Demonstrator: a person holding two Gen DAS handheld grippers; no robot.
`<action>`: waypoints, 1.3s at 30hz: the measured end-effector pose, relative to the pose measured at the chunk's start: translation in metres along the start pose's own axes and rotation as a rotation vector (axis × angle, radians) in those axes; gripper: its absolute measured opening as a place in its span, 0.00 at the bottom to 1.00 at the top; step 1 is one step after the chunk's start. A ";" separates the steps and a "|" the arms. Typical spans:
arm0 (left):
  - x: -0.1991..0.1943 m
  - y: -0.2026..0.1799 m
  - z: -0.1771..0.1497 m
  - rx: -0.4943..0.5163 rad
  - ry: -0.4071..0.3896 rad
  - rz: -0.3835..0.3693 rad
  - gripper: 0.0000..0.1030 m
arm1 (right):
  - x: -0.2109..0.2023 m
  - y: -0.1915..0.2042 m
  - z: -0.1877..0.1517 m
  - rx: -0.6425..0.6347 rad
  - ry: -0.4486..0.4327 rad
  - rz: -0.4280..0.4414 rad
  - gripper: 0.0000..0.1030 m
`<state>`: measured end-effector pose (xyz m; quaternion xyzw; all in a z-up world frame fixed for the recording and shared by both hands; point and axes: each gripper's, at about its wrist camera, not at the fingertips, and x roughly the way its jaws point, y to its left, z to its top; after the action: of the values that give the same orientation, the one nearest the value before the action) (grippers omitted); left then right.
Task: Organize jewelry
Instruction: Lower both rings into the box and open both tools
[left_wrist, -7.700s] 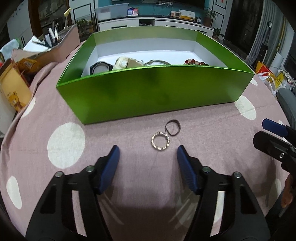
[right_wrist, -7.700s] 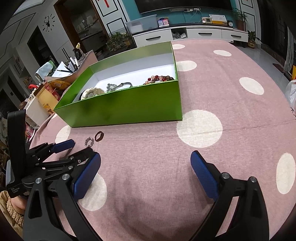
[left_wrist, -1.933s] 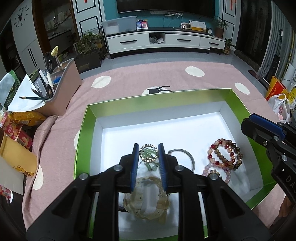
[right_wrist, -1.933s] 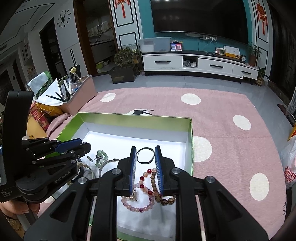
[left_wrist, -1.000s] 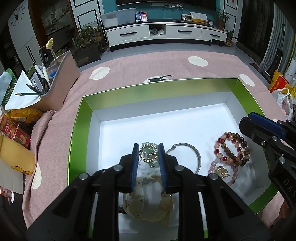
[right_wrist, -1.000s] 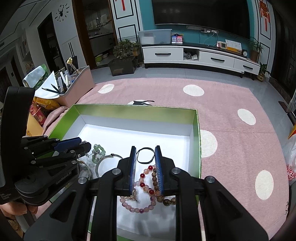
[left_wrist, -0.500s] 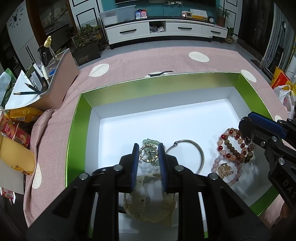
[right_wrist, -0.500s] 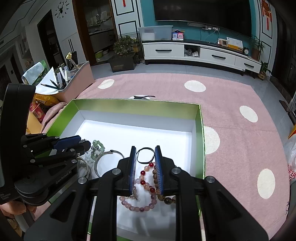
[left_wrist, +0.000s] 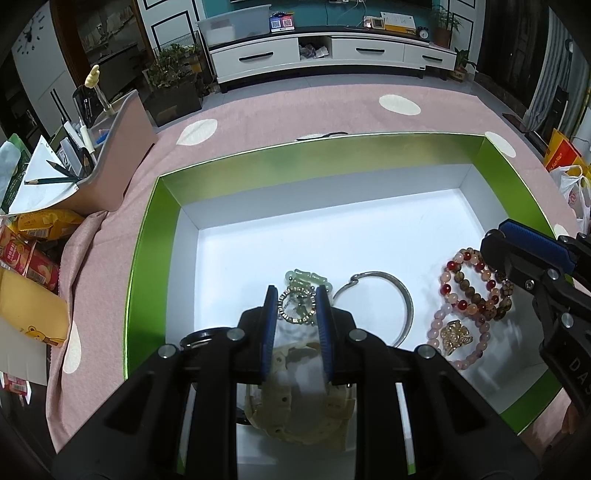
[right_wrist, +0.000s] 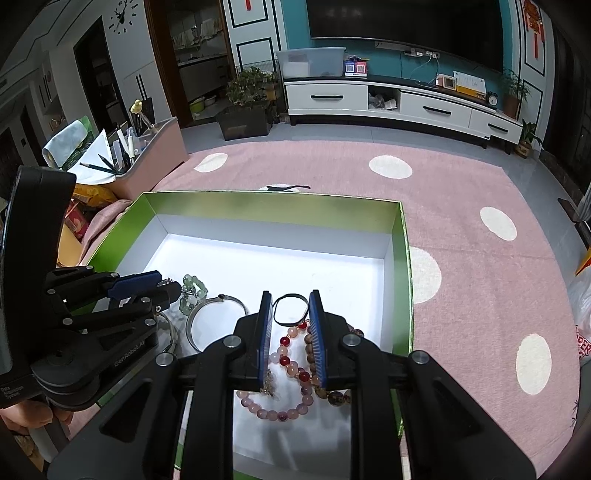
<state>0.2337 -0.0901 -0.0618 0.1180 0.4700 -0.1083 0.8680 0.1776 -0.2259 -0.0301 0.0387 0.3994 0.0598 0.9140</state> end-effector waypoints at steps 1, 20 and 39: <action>0.001 0.000 0.000 0.000 0.002 0.000 0.20 | 0.000 0.000 0.000 0.000 0.001 0.000 0.19; 0.003 -0.001 -0.001 0.006 0.014 0.004 0.20 | 0.004 -0.001 -0.003 0.002 0.013 -0.004 0.19; -0.020 0.001 0.001 -0.001 -0.018 0.022 0.54 | -0.014 -0.003 -0.002 0.026 0.000 -0.020 0.26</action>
<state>0.2241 -0.0882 -0.0448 0.1217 0.4607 -0.0995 0.8735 0.1670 -0.2311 -0.0220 0.0465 0.4007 0.0455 0.9139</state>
